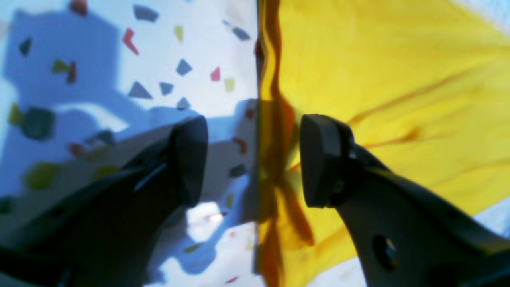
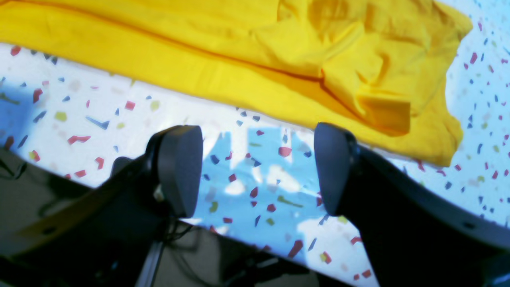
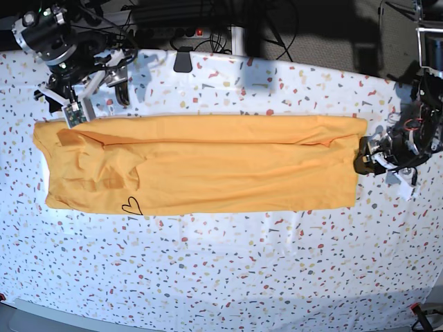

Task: Fold the T-shirt properly
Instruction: 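Release the strip with the right gripper and raise it, then grasp the strip end with the left gripper and fold it toward the middle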

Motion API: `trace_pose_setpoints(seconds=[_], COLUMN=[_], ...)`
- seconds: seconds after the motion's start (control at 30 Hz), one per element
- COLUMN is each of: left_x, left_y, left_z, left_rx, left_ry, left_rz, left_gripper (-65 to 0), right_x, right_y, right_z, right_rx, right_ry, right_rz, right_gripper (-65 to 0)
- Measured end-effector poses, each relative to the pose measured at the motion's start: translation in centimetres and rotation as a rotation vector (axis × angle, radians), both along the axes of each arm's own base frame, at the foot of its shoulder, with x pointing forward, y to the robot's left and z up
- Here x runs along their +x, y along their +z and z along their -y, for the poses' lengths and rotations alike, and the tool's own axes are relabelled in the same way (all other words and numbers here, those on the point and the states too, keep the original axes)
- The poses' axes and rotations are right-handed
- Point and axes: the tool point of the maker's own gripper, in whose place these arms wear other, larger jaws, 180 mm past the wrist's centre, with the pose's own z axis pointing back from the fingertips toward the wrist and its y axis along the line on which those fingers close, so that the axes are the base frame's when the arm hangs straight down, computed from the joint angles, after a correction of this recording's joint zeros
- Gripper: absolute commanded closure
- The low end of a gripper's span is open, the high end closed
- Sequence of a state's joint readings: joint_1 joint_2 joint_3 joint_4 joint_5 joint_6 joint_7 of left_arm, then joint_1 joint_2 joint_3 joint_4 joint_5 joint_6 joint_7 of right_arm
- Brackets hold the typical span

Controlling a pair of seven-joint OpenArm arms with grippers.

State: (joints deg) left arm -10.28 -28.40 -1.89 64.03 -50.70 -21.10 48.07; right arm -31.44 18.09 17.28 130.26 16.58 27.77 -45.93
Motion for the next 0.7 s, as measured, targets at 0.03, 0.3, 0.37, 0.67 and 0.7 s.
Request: trace_pose_setpoints(seconds=[0.03, 0.3, 0.37, 0.67, 0.7], left_x=[0.0, -1.8, -1.6, -1.4, -1.3], left_y=[0.0, 0.9, 1.0, 0.5, 0.4], left_z=[0.2, 4.0, 4.1, 6.4, 6.2], left_rx=[-0.031, -0.217, -0.222, -0.255, -0.240], left_ry=[0.006, -0.129, -0.125, -0.130, -0.131], left_rz=[-0.005, -0.037, -0.028, -0.016, -0.010], left_gripper=[-35.6, -35.6, -35.6, -35.6, -35.6], right_x=[0.0, 0.2, 0.2, 0.2, 0.2], right_y=[0.1, 0.6, 0.6, 0.6, 0.6], right_z=[0.0, -0.2, -0.2, -0.2, -0.2], right_rx=[-0.001, -0.001, 0.000, -0.001, -0.001], right_ry=[0.001, 0.006, 0.006, 0.006, 0.006], right_rz=[0.004, 0.019, 0.019, 0.019, 0.019], right_gripper=[-42.8, -42.8, -42.8, -42.8, -42.8])
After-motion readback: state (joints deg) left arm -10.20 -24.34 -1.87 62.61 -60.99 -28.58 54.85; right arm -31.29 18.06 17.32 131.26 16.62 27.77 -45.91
